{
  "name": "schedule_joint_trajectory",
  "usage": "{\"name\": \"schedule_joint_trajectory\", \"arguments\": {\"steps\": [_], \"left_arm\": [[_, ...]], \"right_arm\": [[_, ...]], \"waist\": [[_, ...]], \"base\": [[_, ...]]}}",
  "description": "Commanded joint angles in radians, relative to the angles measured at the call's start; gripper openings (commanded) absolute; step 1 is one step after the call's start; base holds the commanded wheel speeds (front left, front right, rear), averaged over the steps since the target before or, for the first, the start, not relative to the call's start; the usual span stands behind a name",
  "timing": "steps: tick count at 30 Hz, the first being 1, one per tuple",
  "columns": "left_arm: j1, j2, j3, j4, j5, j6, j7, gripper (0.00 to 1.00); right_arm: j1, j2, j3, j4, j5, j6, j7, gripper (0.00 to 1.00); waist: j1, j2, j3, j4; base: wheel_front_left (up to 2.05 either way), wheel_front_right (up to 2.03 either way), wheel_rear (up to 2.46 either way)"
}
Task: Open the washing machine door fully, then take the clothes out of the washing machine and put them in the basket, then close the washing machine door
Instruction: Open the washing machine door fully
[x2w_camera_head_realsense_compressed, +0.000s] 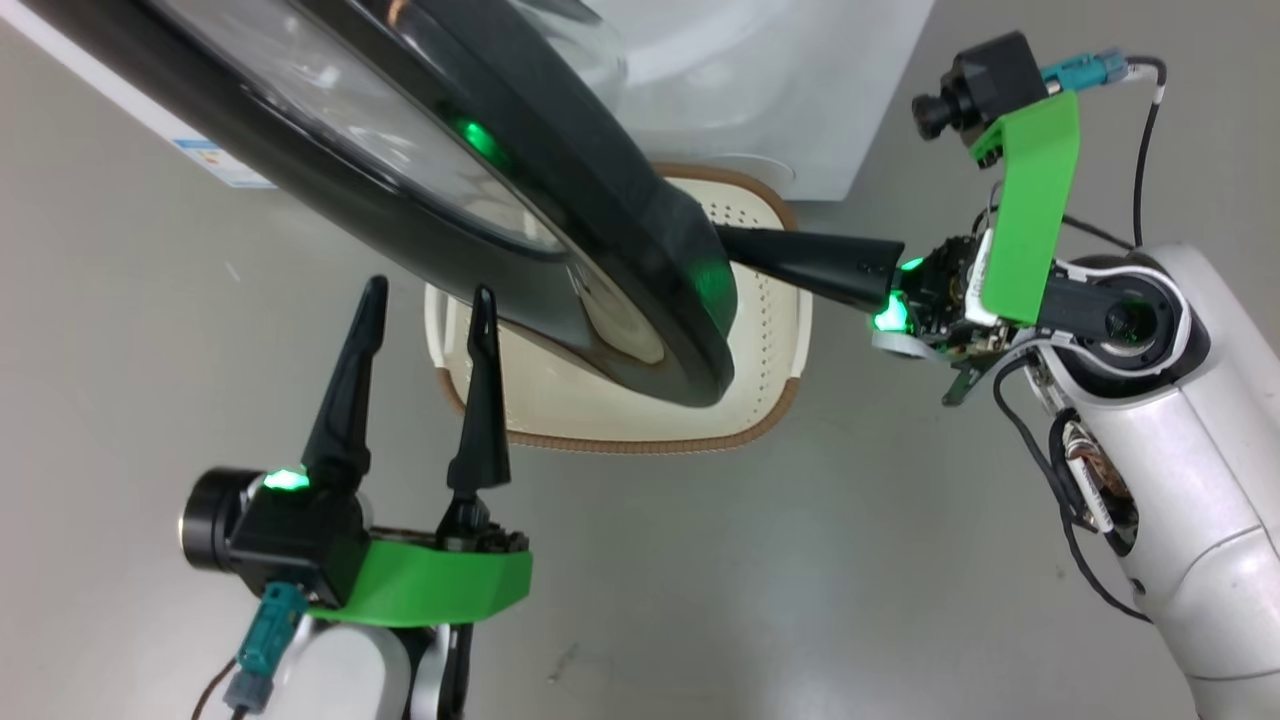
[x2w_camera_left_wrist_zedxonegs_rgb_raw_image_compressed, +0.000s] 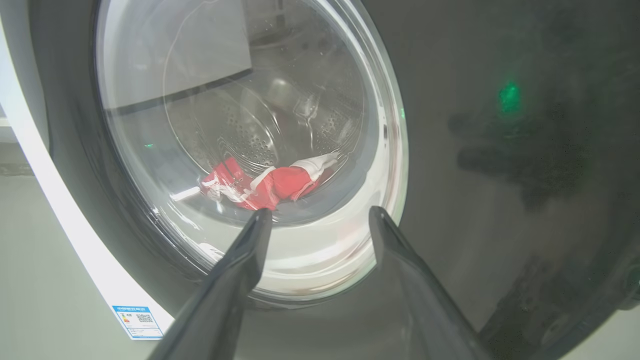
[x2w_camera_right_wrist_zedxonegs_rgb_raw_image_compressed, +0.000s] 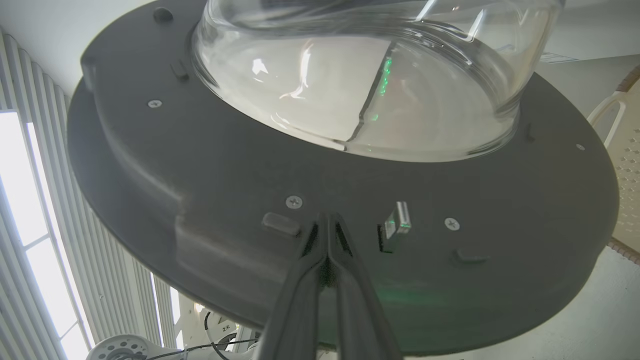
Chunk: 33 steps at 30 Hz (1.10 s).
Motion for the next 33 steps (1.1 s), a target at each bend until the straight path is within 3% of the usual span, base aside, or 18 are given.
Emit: {"name": "schedule_joint_trajectory", "arguments": {"steps": [1,33], "left_arm": [[0.023,0.015,0.033,-0.020,-0.003,0.012,-0.008,1.00],[0.154,0.015,0.029,0.040,-0.075,0.038,-0.008,1.00]], "right_arm": [[0.027,0.017,0.011,-0.031,-0.003,0.007,0.003,0.00],[0.236,0.050,0.080,0.021,-0.009,0.007,0.006,0.00]], "waist": [[0.0000,0.0000,-0.022,0.022],[0.0000,0.0000,-0.255,0.277]], "base": [[0.00,0.00,0.00],[0.00,0.00,0.00]]}}
